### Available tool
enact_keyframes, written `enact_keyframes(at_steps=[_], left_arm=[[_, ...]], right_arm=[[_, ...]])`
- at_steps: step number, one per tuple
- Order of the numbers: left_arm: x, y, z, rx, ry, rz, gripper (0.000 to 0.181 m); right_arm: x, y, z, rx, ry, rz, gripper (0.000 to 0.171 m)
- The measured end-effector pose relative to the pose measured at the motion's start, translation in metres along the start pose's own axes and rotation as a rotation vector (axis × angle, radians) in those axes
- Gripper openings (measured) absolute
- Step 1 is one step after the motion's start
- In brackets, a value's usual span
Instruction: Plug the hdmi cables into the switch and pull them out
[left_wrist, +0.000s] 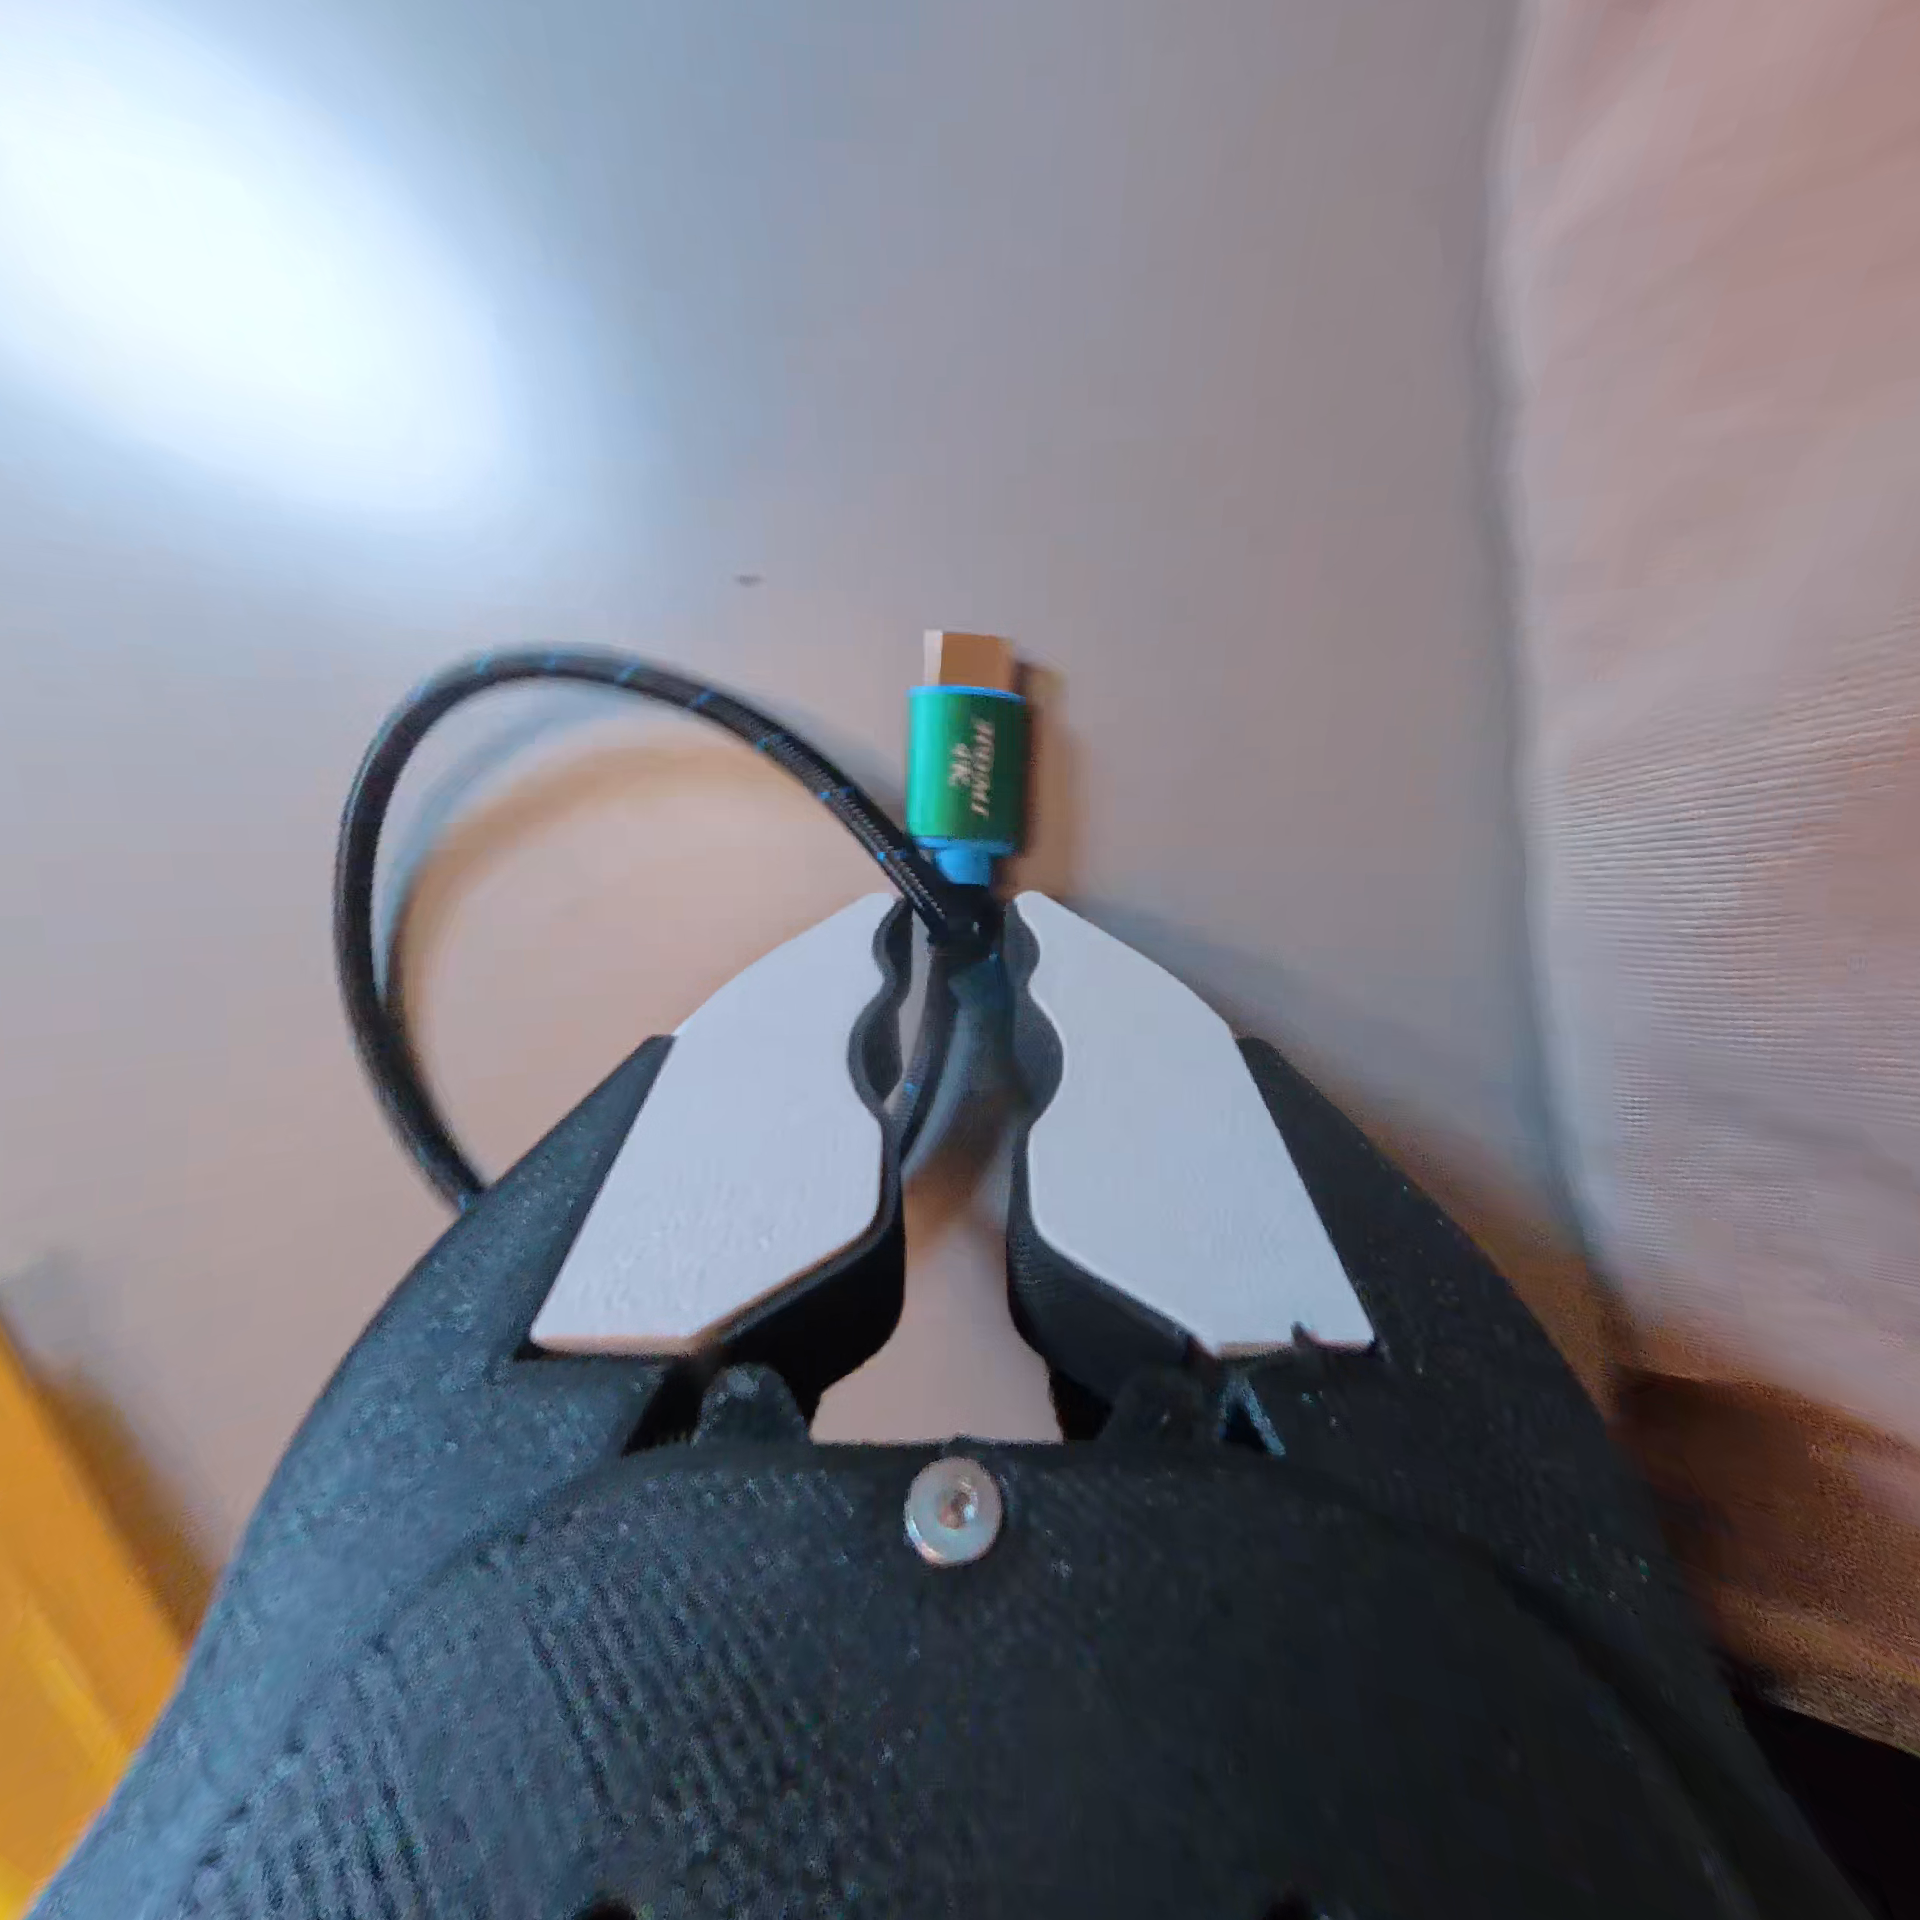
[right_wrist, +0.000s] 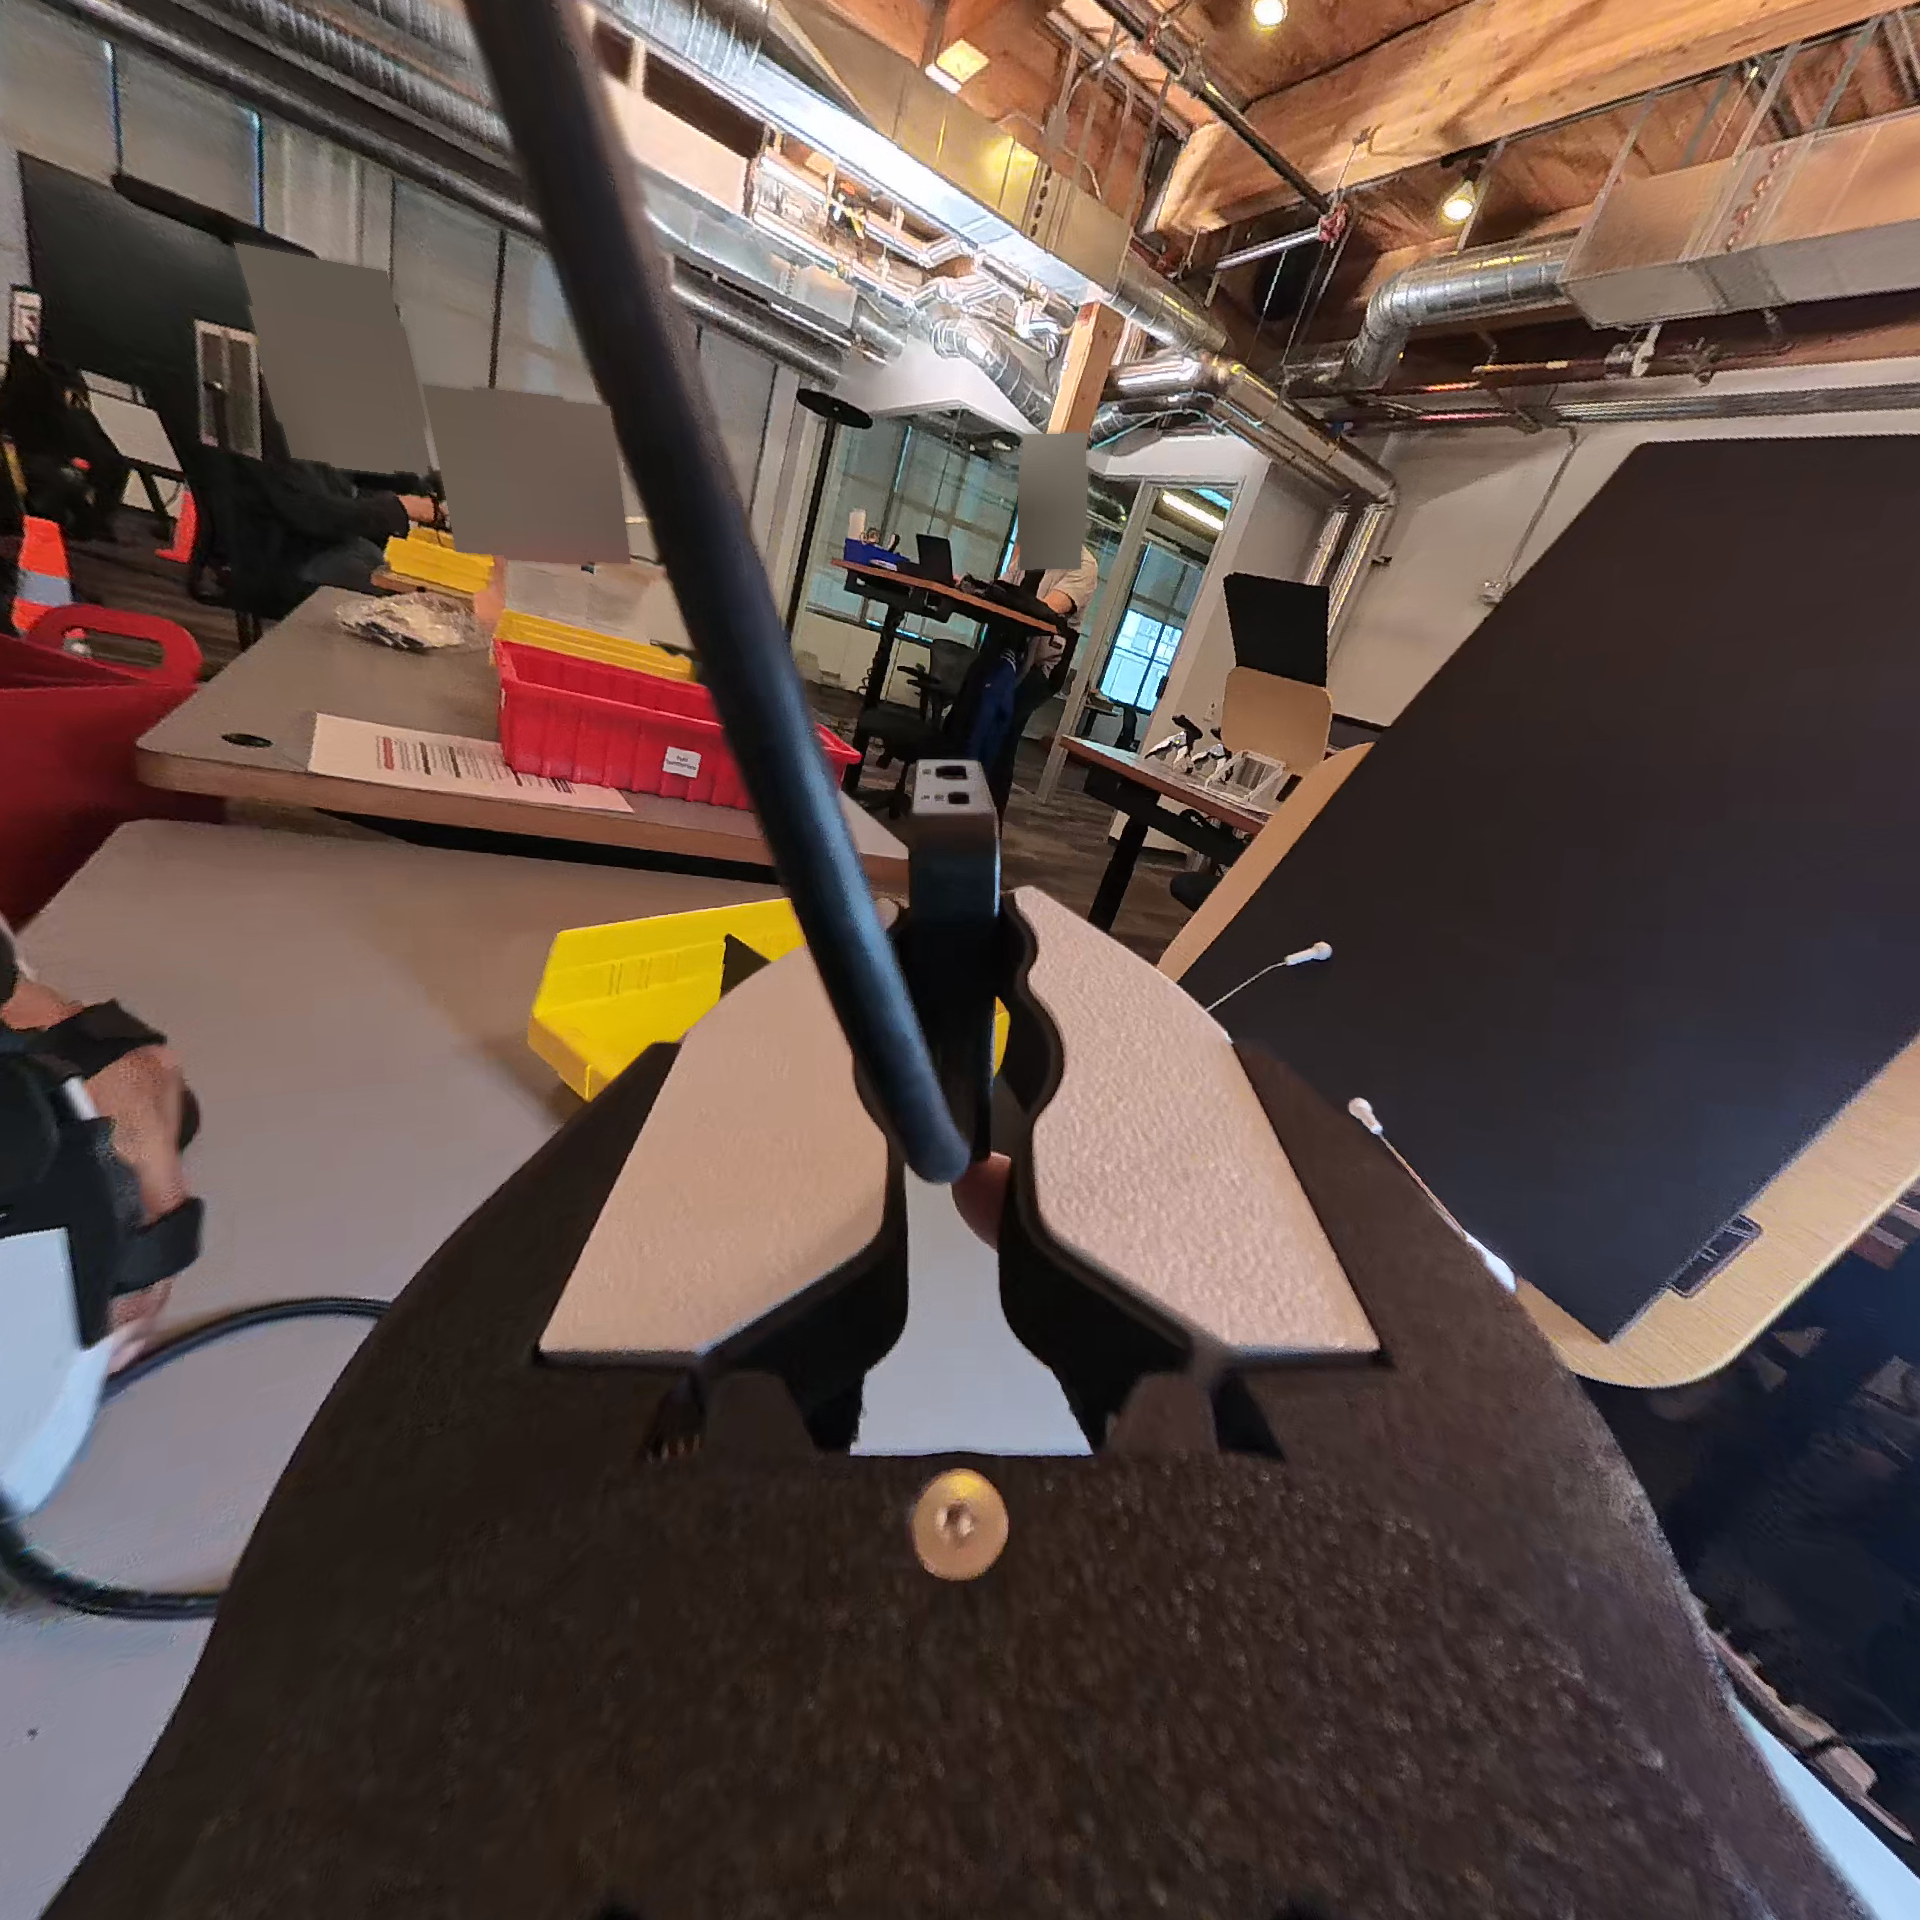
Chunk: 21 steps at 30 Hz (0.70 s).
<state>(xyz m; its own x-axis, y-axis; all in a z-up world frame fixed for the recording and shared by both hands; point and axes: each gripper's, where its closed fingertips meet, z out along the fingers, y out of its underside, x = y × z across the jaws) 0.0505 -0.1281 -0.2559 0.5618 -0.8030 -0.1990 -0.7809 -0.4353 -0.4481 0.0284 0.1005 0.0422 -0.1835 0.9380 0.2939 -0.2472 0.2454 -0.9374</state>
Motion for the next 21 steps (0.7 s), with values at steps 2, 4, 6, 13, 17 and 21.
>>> enact_keyframes(at_steps=[2,4,6,13,17,21], left_arm=[[-0.033,0.004,0.001,-0.001,-0.098,0.01,0.015],[-0.06,0.003,-0.002,0.022,-0.159,0.004,0.019],[-0.069,-0.001,-0.005,0.054,-0.14,0.005,0.026],[-0.112,0.007,0.001,-0.03,-0.182,0.145,0.04],[-0.115,0.012,0.017,-0.074,-0.029,0.193,0.036],[-0.129,0.008,0.025,-0.073,-0.028,-0.039,0.016]], right_arm=[[-0.001,0.002,0.002,-0.014,-0.001,-0.013,0.015],[0.001,0.004,0.001,-0.025,0.006,-0.019,0.015],[0.004,0.005,-0.002,-0.024,0.017,-0.017,0.014],[0.006,-0.003,-0.005,0.03,0.003,0.031,0.014],[0.002,-0.001,-0.003,0.002,0.001,-0.006,0.015],[0.008,0.001,-0.006,0.002,0.014,0.005,0.015]])
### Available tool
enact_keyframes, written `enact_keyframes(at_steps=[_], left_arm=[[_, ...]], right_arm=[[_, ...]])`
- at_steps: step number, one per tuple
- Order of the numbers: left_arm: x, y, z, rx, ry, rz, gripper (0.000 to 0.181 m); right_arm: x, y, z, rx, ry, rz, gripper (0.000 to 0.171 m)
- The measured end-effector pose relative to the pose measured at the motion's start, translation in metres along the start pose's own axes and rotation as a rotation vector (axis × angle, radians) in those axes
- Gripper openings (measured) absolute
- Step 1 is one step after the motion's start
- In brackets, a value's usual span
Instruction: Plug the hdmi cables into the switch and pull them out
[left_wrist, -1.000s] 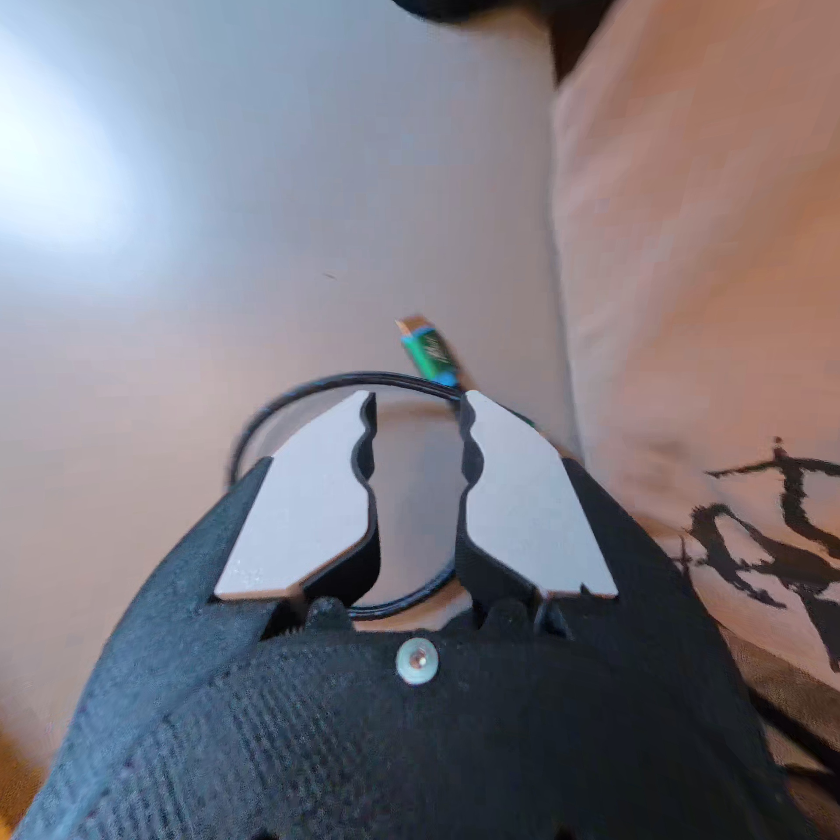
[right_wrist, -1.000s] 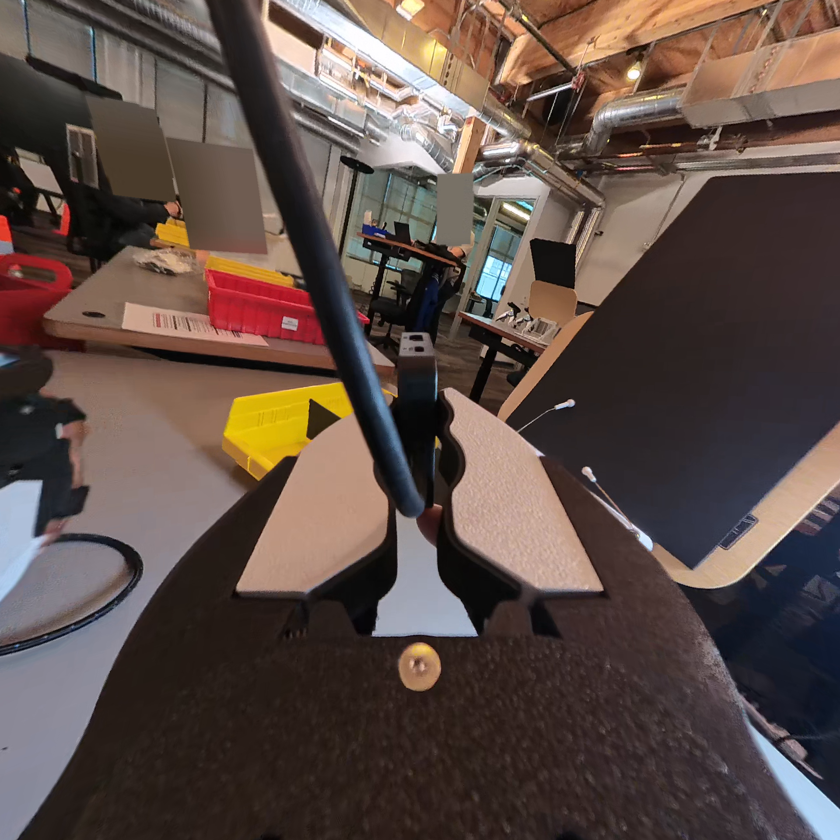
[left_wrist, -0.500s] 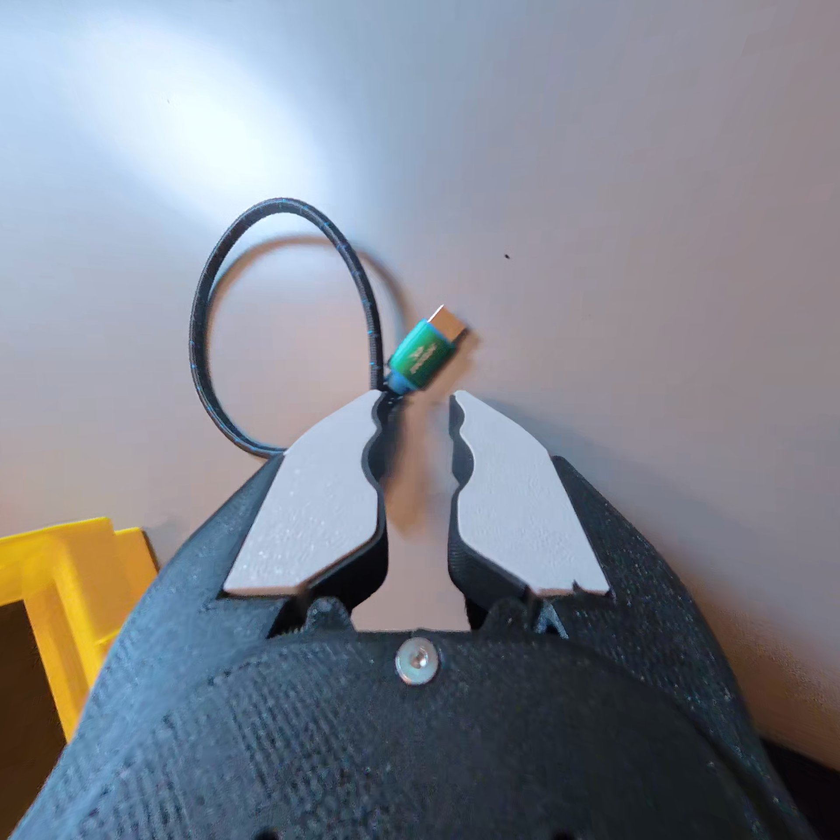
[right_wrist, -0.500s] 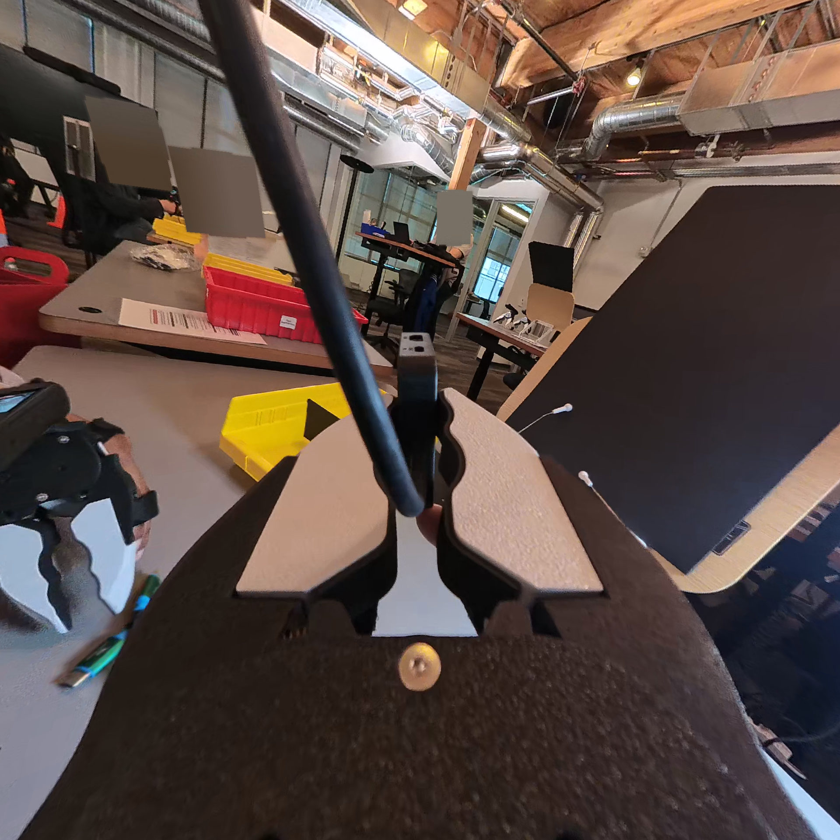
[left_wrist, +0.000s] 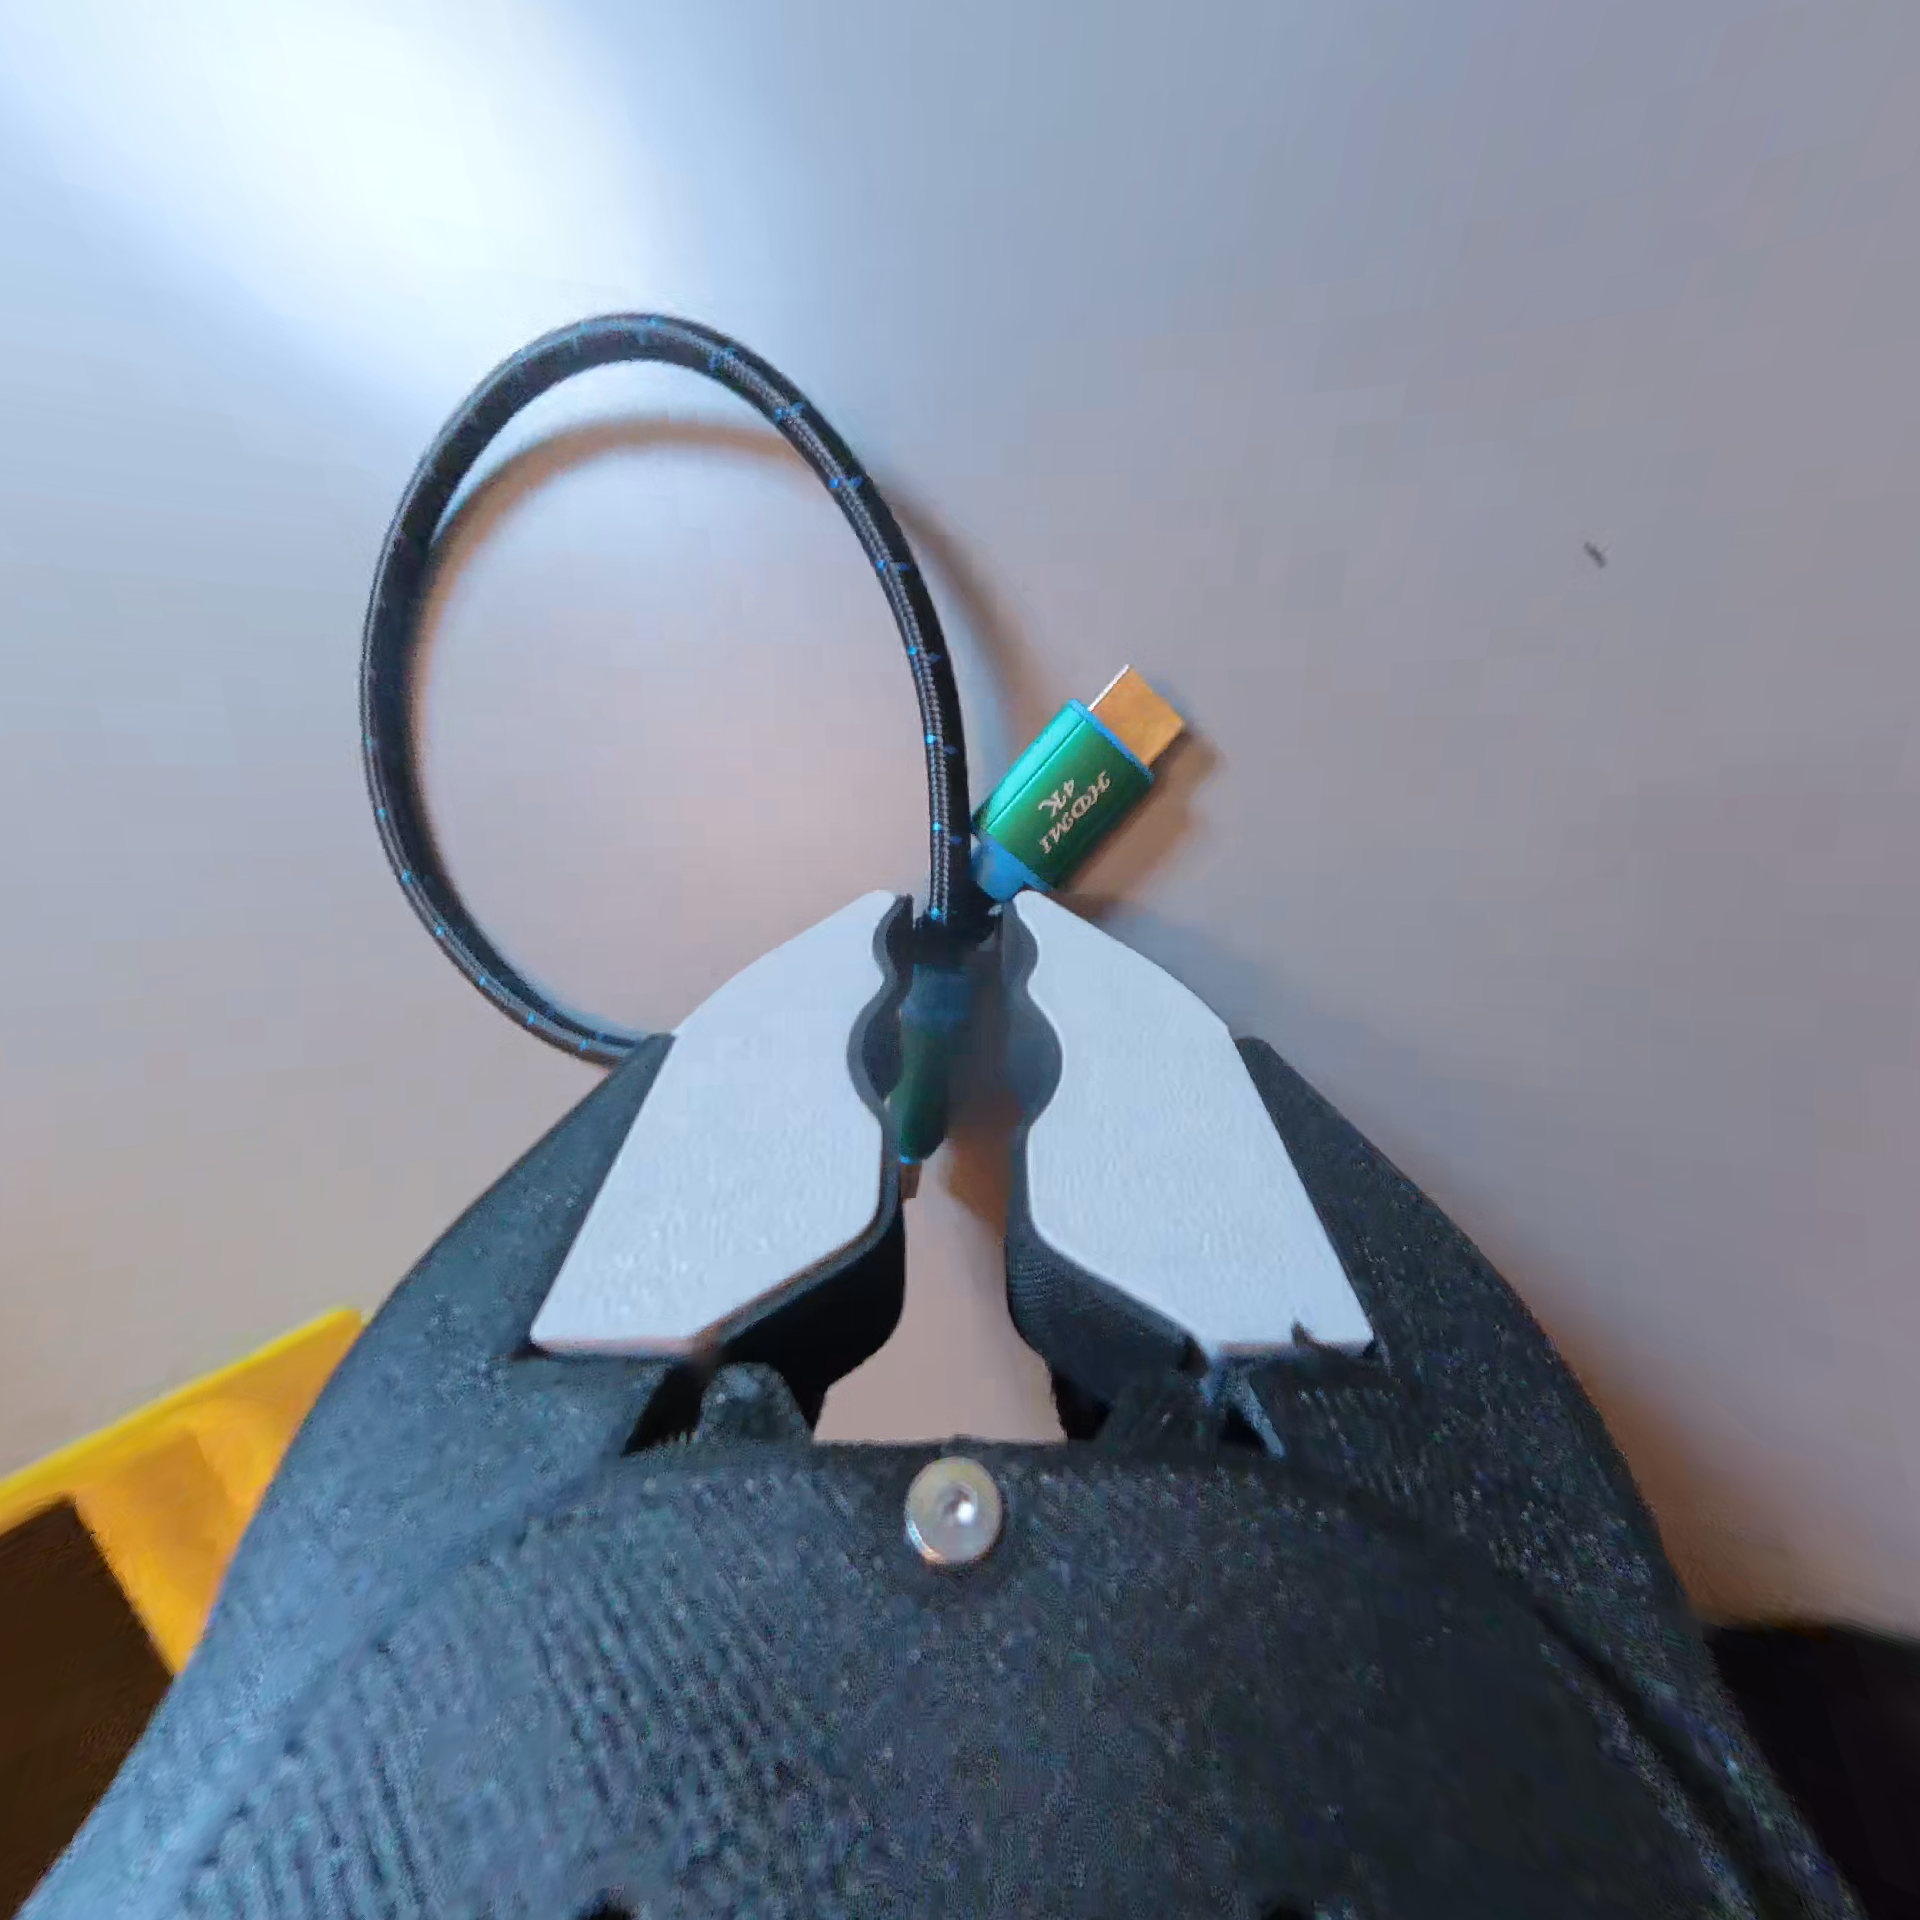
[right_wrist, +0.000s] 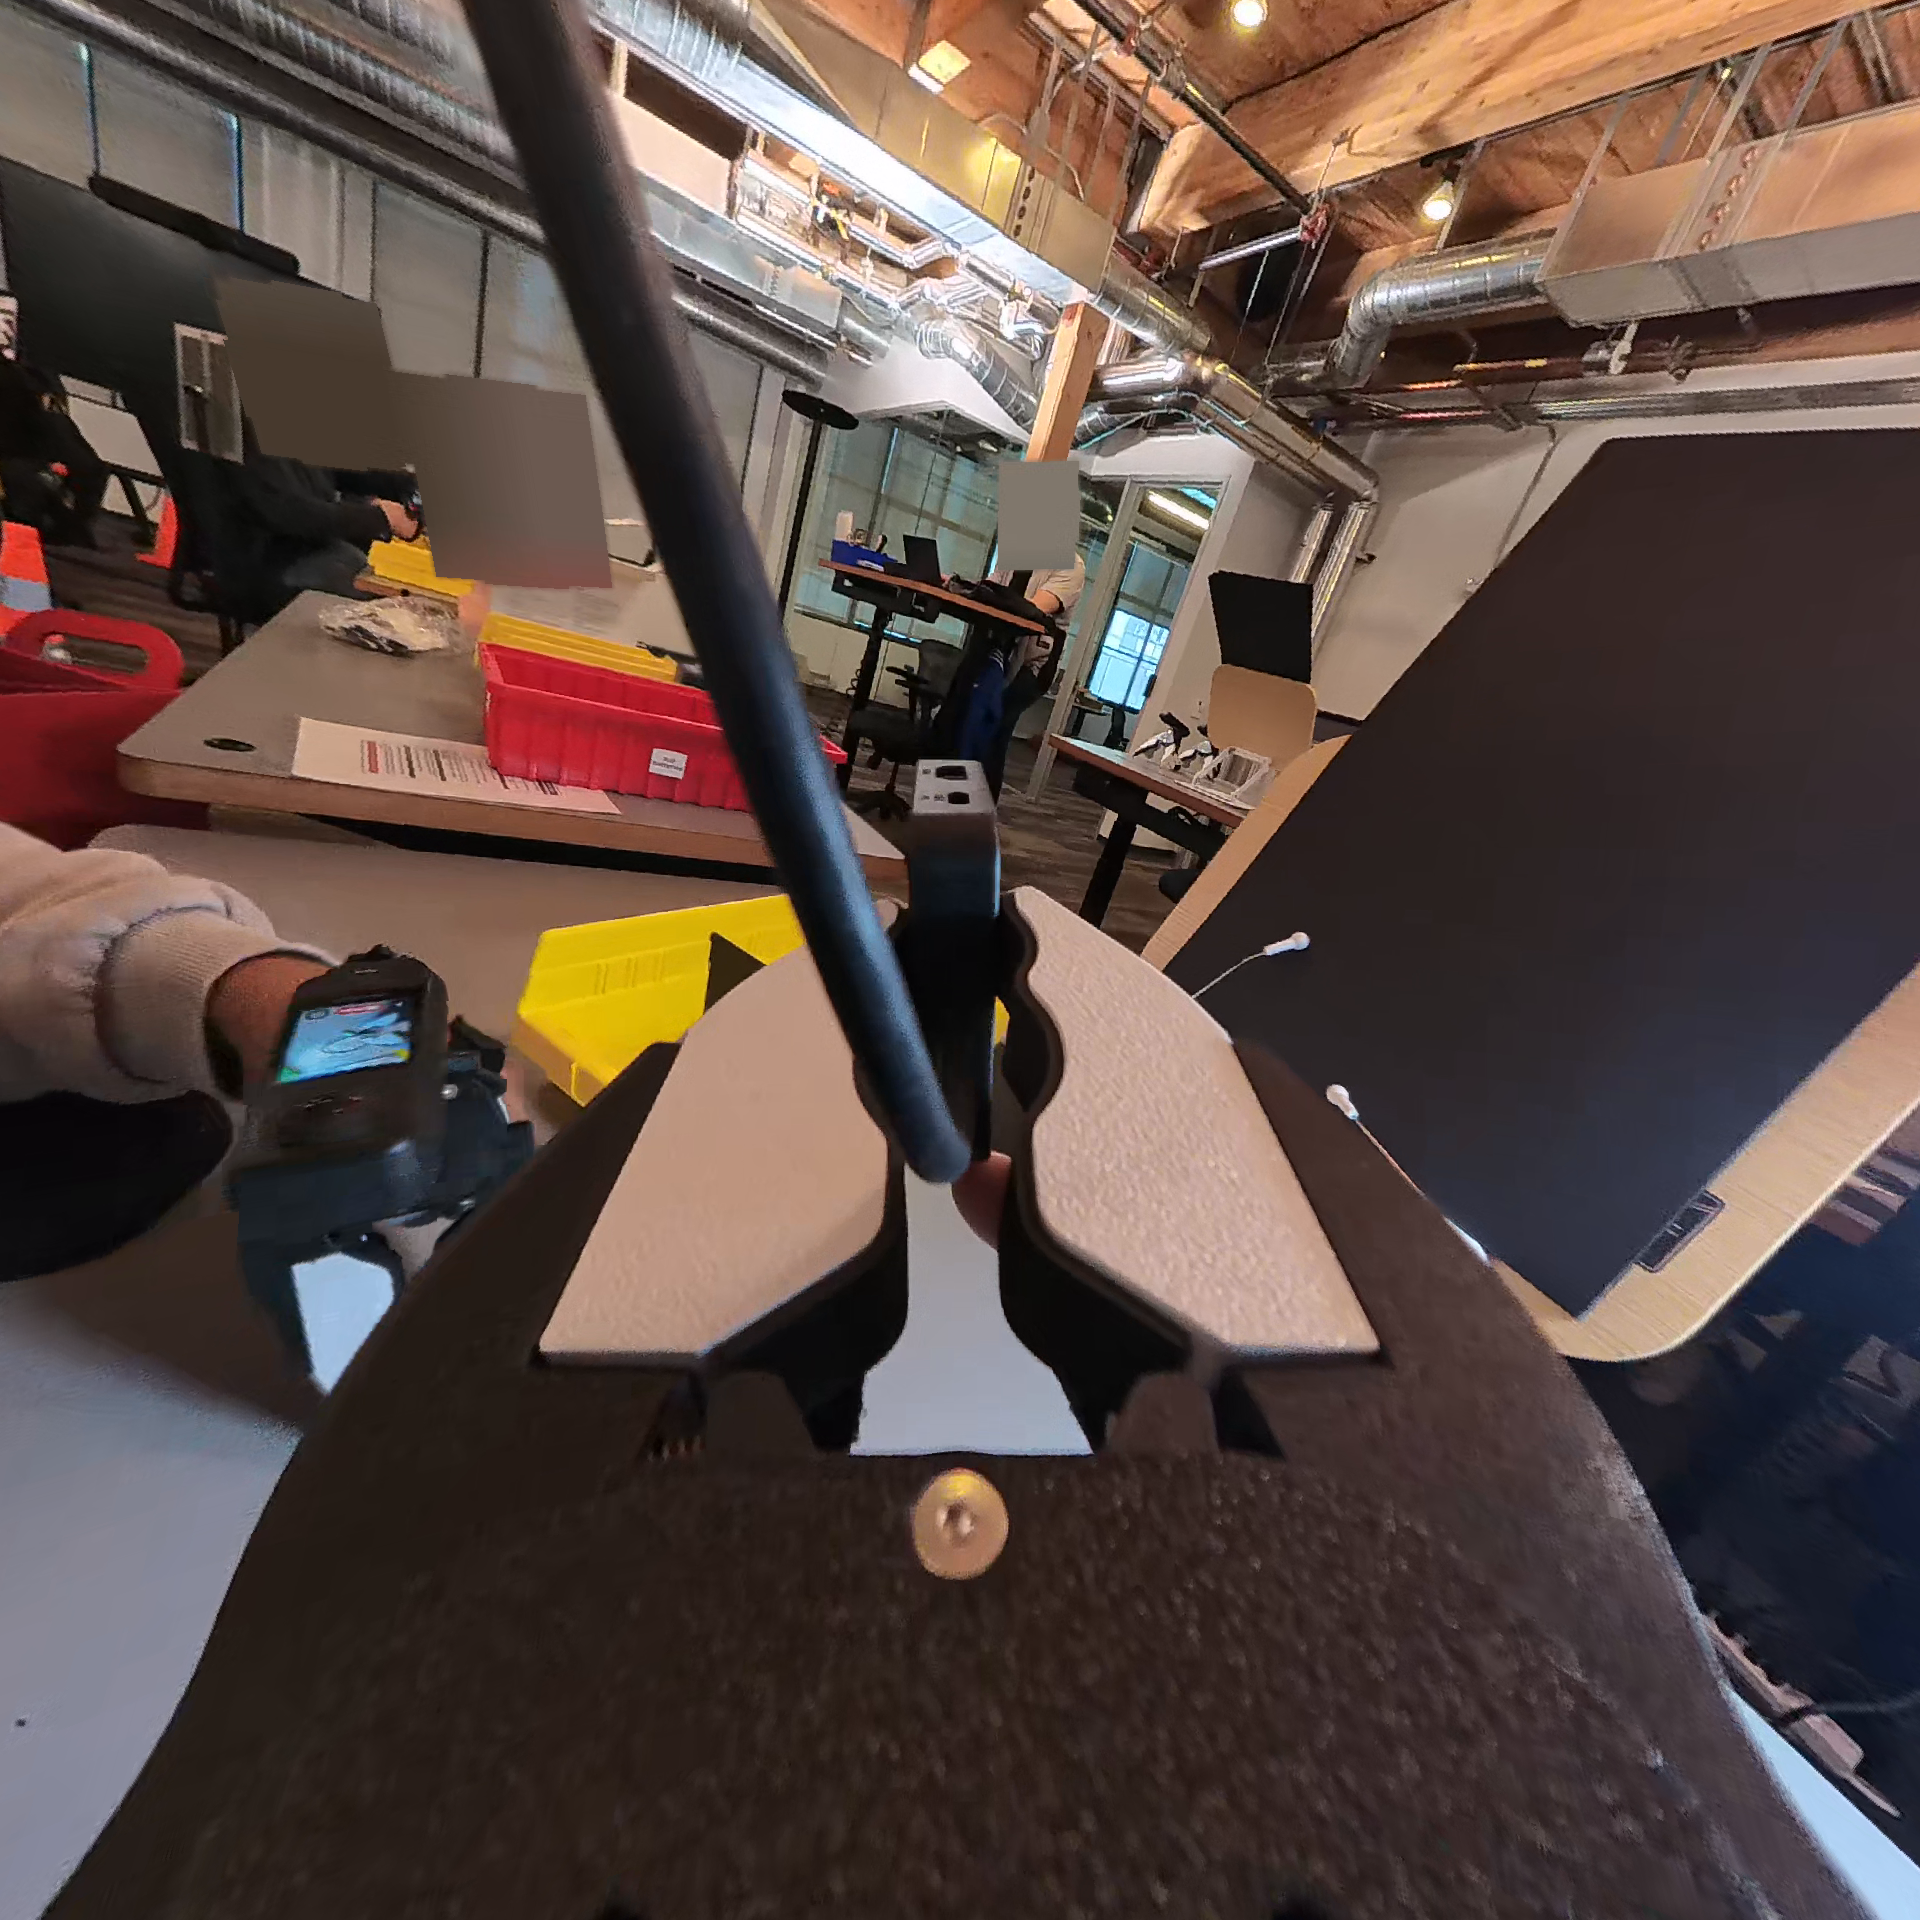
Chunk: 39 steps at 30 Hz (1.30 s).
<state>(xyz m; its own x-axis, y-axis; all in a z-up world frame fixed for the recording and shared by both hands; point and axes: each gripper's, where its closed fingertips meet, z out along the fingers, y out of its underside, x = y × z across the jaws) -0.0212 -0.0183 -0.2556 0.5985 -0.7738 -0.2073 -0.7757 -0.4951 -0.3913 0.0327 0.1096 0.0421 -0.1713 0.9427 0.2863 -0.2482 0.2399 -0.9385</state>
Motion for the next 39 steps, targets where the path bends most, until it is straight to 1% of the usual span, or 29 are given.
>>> enact_keyframes(at_steps=[2,4,6,8,9,12,15,17,21,25,27,29,33,36,37,39], left_arm=[[0.003,-0.009,0.0,0.077,0.033,-0.162,0.016],[0.006,-0.02,-0.006,0.165,0.049,-0.246,0.014],[0.009,-0.023,-0.013,0.195,0.023,-0.22,0.02],[0.009,-0.019,-0.016,0.158,-0.023,-0.161,0.024],[0.01,-0.017,-0.016,0.142,-0.02,-0.152,0.027],[0.021,-0.023,-0.007,0.143,0.061,-0.179,0.033],[0.013,-0.022,0.006,0.093,0.024,-0.148,0.034],[0.009,-0.026,0.01,0.106,0.032,-0.154,0.031],[0.005,-0.025,0.012,0.087,0.066,-0.161,0.017],[-0.019,-0.027,0.009,0.102,-0.044,-0.147,0.013],[-0.034,-0.04,-0.007,0.18,-0.075,-0.185,0.013],[-0.054,-0.054,-0.036,0.27,-0.111,-0.224,0.013],[-0.096,-0.084,-0.117,0.508,-0.207,-0.298,0.012],[-0.113,-0.097,-0.168,0.659,-0.261,-0.33,0.012],[-0.115,-0.099,-0.178,0.694,-0.266,-0.335,0.012],[-0.115,-0.097,-0.186,0.714,-0.278,-0.334,0.012]], right_arm=[[0.004,-0.001,-0.003,0.013,0.006,0.016,0.014],[0.004,-0.004,-0.004,0.035,0.003,0.035,0.014],[0.003,-0.007,-0.004,0.047,-0.004,0.043,0.015],[0.001,-0.006,-0.002,0.043,-0.01,0.039,0.015],[-0.001,-0.005,0.0,0.037,-0.013,0.036,0.015],[-0.005,-0.001,0.005,0.012,-0.021,0.02,0.014],[-0.007,0.004,0.008,-0.015,-0.023,0.004,0.015],[-0.006,0.006,0.008,-0.024,-0.019,-0.001,0.015],[-0.004,0.003,0.005,-0.007,-0.017,0.008,0.014],[-0.004,0.001,0.004,-0.003,-0.016,0.006,0.015],[-0.003,0.003,0.004,-0.014,-0.01,-0.007,0.015],[-0.002,0.006,0.004,-0.031,-0.008,-0.019,0.015],[-0.002,0.013,0.005,-0.074,0.003,-0.073,0.015],[-0.009,0.02,0.009,-0.102,-0.021,-0.103,0.015],[-0.011,0.024,0.012,-0.116,-0.028,-0.113,0.015],[-0.015,0.034,0.017,-0.162,-0.036,-0.145,0.014]])
